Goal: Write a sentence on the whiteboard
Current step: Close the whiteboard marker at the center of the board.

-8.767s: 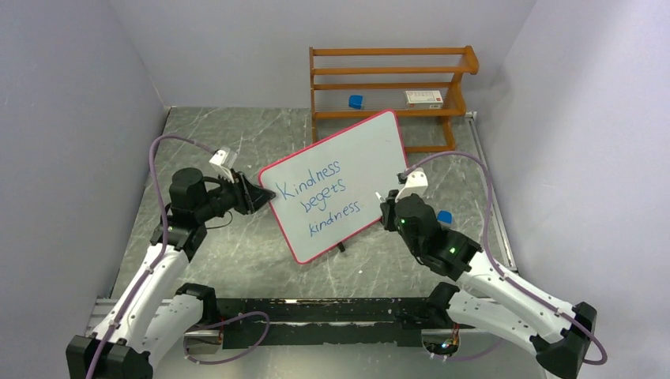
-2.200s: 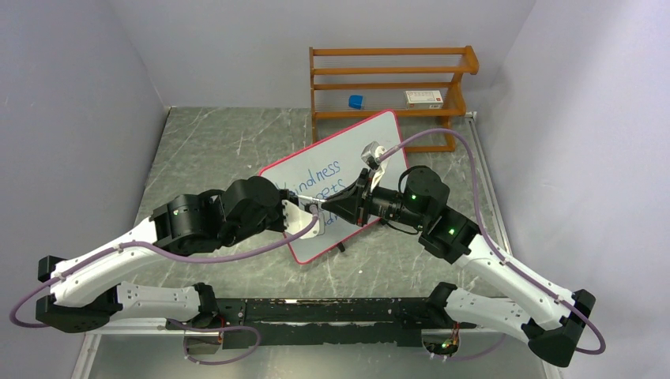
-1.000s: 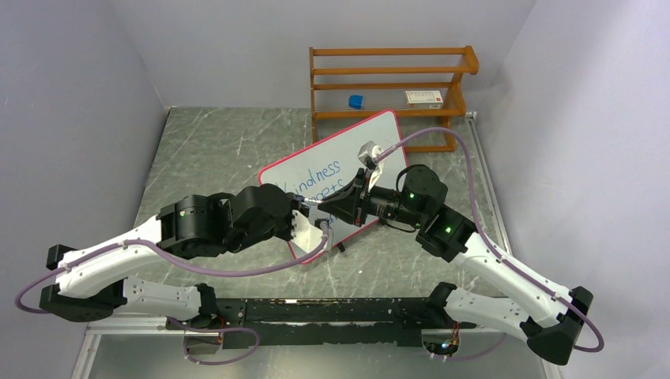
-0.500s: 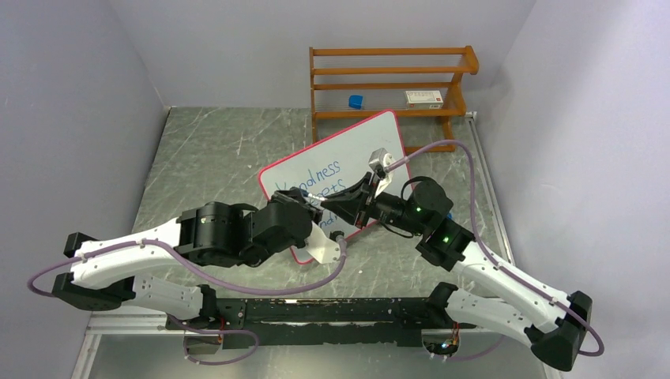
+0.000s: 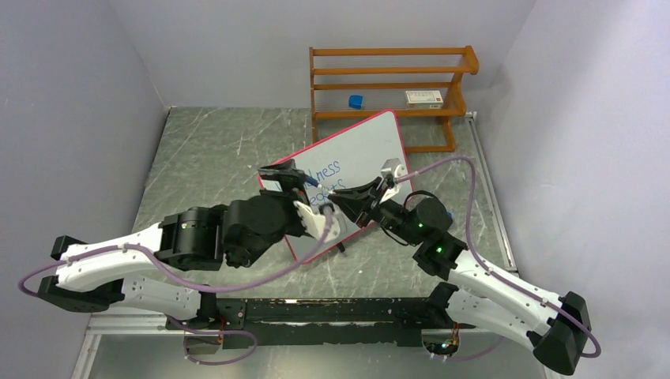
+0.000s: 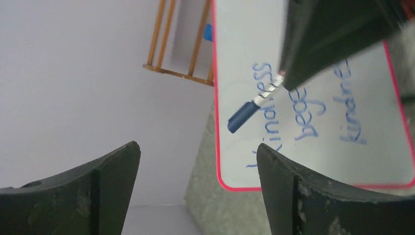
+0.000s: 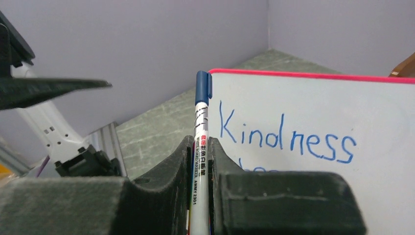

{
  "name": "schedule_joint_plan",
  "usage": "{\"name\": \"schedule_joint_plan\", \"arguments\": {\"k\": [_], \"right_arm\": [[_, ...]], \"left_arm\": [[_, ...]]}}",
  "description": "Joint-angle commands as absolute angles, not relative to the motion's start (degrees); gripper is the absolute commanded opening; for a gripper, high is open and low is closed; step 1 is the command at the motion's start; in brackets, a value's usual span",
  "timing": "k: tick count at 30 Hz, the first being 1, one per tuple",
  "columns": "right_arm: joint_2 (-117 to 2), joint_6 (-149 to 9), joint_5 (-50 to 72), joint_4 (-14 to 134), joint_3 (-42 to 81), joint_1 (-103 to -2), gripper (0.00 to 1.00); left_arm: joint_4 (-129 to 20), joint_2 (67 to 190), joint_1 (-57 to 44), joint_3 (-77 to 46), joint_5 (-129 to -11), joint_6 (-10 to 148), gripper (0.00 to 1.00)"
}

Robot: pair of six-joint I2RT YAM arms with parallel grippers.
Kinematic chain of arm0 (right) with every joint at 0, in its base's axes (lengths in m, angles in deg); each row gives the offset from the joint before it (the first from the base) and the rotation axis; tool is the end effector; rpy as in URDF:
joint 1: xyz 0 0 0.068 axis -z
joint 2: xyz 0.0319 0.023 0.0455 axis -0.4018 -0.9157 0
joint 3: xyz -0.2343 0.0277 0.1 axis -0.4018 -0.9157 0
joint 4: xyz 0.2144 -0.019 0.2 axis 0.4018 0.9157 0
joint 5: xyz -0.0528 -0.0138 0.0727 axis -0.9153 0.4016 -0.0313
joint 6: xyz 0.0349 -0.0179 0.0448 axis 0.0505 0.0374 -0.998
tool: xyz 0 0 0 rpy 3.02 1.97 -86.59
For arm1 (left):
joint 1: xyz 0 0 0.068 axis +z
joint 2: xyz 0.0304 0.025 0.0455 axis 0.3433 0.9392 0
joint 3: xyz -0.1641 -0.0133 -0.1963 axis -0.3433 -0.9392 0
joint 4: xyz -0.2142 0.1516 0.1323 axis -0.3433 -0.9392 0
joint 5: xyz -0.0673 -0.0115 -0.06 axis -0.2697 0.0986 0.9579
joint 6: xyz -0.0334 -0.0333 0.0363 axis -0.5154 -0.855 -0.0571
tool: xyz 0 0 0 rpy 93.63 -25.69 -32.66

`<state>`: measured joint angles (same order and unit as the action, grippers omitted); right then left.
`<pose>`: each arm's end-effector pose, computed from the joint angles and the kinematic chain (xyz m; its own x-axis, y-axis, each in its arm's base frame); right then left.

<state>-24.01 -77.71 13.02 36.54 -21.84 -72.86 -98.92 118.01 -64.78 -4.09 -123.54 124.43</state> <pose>0.1614 0.1982 0.3087 -0.1141 0.2505 -0.9614 -0.8552 0.4676 0.2234 0.0540 -0.2552 0.4387 0.4207 0.7843 -0.4560 0.4921 0.2251 0.8410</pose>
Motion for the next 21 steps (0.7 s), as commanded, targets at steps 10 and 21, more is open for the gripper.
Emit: {"name": "schedule_joint_plan", "arguments": {"k": [10,21], "right_arm": [[-23.1,-73.1,5.7,12.7,-29.6,-72.6,0.0],[-23.1,-72.2,3.8,6.6,-31.7,-72.6,0.0]], "left_arm": [[-80.3,117.2,-53.5,-4.0,-125.1,71.1,0.87],[-63.3,112.8,-39.2,-18.7,-106.9,40.8,0.79]]}}
